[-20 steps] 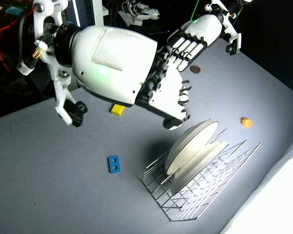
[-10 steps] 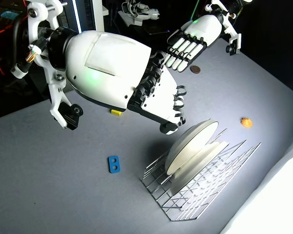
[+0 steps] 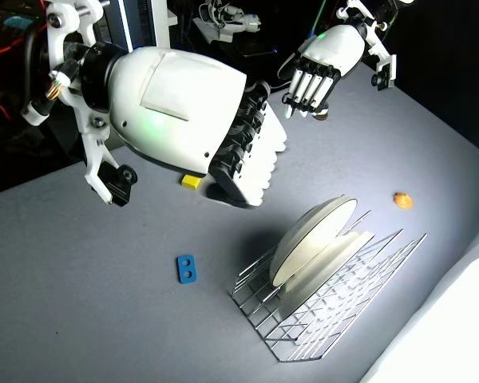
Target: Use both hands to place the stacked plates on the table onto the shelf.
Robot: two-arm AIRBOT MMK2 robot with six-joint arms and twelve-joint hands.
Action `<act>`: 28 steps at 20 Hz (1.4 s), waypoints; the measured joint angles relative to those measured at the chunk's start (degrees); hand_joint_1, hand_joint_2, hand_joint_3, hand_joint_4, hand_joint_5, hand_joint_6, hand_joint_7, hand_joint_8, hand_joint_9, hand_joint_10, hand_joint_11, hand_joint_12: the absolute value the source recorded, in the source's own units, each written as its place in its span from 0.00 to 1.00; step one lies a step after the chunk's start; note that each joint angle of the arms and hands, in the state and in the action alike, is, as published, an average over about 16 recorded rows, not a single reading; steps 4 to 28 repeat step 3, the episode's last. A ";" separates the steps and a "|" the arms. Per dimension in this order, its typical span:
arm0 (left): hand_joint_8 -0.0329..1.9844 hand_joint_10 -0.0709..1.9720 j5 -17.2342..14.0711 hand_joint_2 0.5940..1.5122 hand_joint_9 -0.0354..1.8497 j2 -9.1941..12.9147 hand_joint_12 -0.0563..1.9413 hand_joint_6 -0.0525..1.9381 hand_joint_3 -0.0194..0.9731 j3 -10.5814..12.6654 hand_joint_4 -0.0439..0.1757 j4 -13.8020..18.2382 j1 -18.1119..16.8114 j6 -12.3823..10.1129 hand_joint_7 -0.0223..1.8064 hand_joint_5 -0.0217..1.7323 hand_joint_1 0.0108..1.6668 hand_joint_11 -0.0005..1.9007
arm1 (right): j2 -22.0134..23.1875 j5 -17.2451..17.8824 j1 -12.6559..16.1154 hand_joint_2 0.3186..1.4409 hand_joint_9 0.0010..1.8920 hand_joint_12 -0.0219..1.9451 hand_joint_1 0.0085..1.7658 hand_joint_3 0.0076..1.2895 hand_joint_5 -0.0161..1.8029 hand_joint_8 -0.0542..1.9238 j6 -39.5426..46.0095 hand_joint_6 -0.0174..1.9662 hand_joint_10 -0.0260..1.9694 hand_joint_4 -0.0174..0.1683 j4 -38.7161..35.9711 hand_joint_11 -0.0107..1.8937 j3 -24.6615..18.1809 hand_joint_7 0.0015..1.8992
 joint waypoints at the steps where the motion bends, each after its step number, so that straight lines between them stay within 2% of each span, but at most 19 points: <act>1: 0.61 0.67 0.00 0.67 0.47 0.00 0.72 0.44 0.03 0.02 0.22 -0.02 0.00 0.00 0.50 0.51 0.10 0.41 | 0.07 0.00 -0.21 0.78 0.61 0.92 0.29 0.01 0.60 0.67 0.34 0.65 0.77 0.10 -0.33 0.57 -0.19 0.62; 3: 0.74 0.80 0.02 0.70 0.54 -0.01 0.86 0.52 0.03 0.03 0.22 -0.04 0.00 0.00 0.58 0.59 0.12 0.48 | 0.27 0.02 -0.76 0.80 0.66 0.96 0.25 0.01 0.64 0.80 1.00 0.78 0.88 0.11 -1.12 0.66 -0.69 0.66; 28: 0.74 0.80 0.02 0.70 0.54 -0.01 0.86 0.52 0.03 0.03 0.22 -0.04 0.00 0.00 0.58 0.59 0.12 0.48 | 0.27 0.02 -0.76 0.80 0.66 0.96 0.25 0.01 0.64 0.80 1.00 0.78 0.88 0.11 -1.12 0.66 -0.69 0.66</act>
